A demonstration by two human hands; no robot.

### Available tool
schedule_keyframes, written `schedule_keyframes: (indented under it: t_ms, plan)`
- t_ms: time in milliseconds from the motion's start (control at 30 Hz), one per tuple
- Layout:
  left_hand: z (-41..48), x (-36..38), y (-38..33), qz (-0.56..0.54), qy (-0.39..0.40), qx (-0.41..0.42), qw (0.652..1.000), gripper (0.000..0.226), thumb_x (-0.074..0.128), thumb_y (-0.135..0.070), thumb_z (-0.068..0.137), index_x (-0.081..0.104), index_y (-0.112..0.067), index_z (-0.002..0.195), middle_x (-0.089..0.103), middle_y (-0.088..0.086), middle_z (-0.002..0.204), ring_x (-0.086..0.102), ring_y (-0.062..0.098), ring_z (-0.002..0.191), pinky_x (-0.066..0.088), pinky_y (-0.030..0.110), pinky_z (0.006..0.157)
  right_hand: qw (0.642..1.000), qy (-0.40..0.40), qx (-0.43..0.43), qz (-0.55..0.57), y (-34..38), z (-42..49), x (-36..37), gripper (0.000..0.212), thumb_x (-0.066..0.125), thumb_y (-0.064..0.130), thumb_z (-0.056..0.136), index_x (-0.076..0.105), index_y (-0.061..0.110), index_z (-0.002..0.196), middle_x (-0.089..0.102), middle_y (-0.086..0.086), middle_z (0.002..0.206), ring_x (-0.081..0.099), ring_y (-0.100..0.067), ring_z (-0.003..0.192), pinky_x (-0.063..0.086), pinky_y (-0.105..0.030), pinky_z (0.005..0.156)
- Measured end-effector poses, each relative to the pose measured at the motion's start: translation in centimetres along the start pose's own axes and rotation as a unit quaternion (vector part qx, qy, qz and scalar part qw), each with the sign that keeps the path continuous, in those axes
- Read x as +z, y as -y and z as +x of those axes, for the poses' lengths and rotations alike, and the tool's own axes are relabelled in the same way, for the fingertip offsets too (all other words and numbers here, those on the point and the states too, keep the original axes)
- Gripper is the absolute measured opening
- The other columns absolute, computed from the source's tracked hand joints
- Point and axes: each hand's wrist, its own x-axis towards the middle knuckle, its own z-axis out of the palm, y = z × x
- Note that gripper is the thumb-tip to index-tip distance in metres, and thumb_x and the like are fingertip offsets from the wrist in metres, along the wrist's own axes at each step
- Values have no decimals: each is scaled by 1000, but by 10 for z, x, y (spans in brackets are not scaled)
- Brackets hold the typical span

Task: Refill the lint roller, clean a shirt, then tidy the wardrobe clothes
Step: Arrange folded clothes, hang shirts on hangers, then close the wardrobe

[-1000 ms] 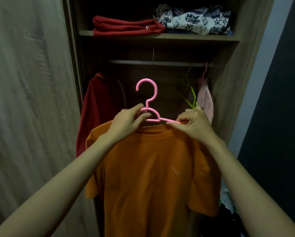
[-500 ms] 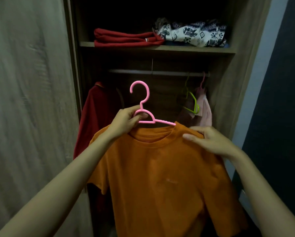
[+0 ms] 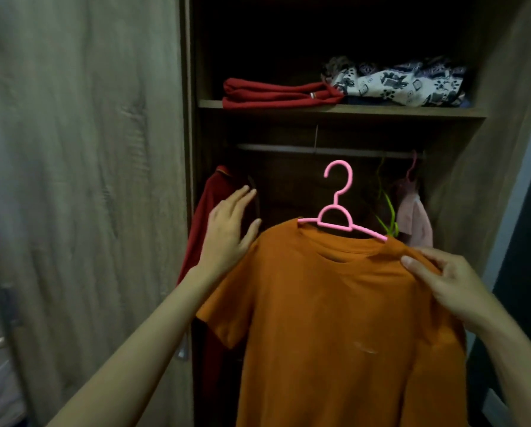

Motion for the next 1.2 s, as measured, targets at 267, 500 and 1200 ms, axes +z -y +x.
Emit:
schedule_keyframes:
  t_ms: [267,500,1200]
  plan:
    - [14,-16,85,53,-36,-115,991,71,34,-52,97,11,-18,154,2,-1,163,-6,16,149,2,44,120,996,-92,14,-11,-5,28,85,14,52,26,96,64,32,93,68,9,86,65,-6,79,48,-20,64]
    - [23,-3,141,74,-57,-113,989,62,30,-43,97,13,-25,154,2,-2,163,-2,19,150,8,54,119,979,-204,9,-20,-24,105,154,9,59,25,92,68,24,89,70,5,79,66,-16,76,54,-36,69]
    - [25,18,172,126,-151,-46,979,60,39,-33,93,25,-21,151,17,3,160,11,23,149,9,47,120,970,-219,105,-21,-10,280,251,33,38,31,101,63,9,106,67,-9,91,65,-24,87,52,-36,78]
